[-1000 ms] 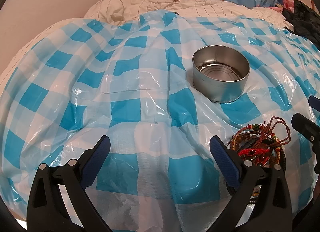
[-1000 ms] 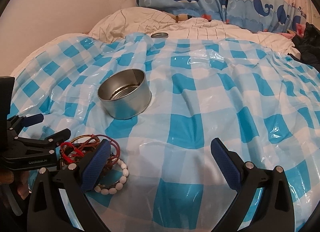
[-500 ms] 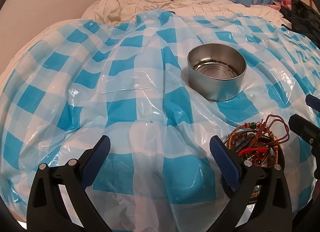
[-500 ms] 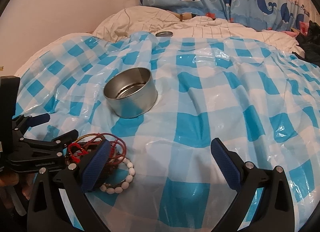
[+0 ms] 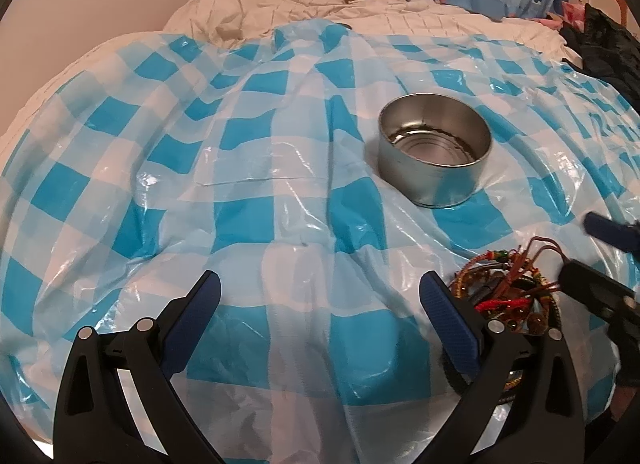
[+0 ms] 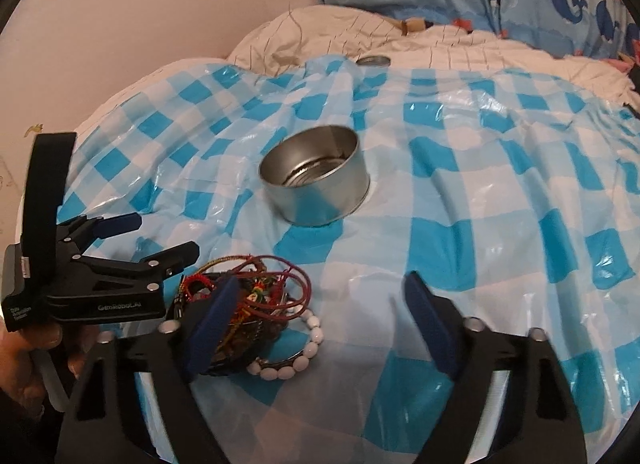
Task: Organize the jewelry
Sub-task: 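Grasp the tangled red and gold wire bracelets with the left tool and lift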
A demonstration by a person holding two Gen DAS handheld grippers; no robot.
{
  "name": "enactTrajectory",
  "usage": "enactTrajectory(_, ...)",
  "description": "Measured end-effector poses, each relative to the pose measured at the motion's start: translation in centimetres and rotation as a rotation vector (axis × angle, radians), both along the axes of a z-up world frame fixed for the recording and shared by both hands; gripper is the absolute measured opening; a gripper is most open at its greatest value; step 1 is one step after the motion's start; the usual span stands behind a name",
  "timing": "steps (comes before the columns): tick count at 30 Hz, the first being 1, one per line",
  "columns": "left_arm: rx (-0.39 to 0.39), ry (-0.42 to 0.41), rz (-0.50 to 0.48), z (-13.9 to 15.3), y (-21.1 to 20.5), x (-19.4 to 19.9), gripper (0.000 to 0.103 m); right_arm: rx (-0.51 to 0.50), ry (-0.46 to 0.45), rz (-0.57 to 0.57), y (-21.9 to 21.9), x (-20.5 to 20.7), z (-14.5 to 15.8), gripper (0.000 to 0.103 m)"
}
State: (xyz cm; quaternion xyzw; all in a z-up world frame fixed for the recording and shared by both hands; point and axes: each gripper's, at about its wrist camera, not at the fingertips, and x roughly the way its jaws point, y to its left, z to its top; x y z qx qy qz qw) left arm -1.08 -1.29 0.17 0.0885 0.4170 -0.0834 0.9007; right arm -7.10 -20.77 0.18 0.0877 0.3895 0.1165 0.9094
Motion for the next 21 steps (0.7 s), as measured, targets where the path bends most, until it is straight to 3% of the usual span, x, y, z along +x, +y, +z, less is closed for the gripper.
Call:
enactTrajectory(4, -0.026, 0.012, -0.001, 0.0, 0.4, 0.1, 0.096, 0.064, 0.035, 0.028, 0.0, 0.6, -0.7, 0.053)
enactTrajectory(9, -0.135, 0.050, 0.016, 0.2, 1.9, 0.7, 0.096, 0.108, 0.051, 0.078, 0.2, 0.5, -0.7, 0.009)
enactTrajectory(17, -0.326, 0.113, 0.019, -0.1, 4.0, 1.7, 0.096, 0.165, -0.058, 0.080, -0.3, -1.0, 1.4, 0.000)
enactTrajectory(21, -0.347, 0.119, 0.020, -0.1, 4.0, 1.8, 0.096, 0.197, -0.097, 0.055, -1.3, -1.3, 2.3, 0.000)
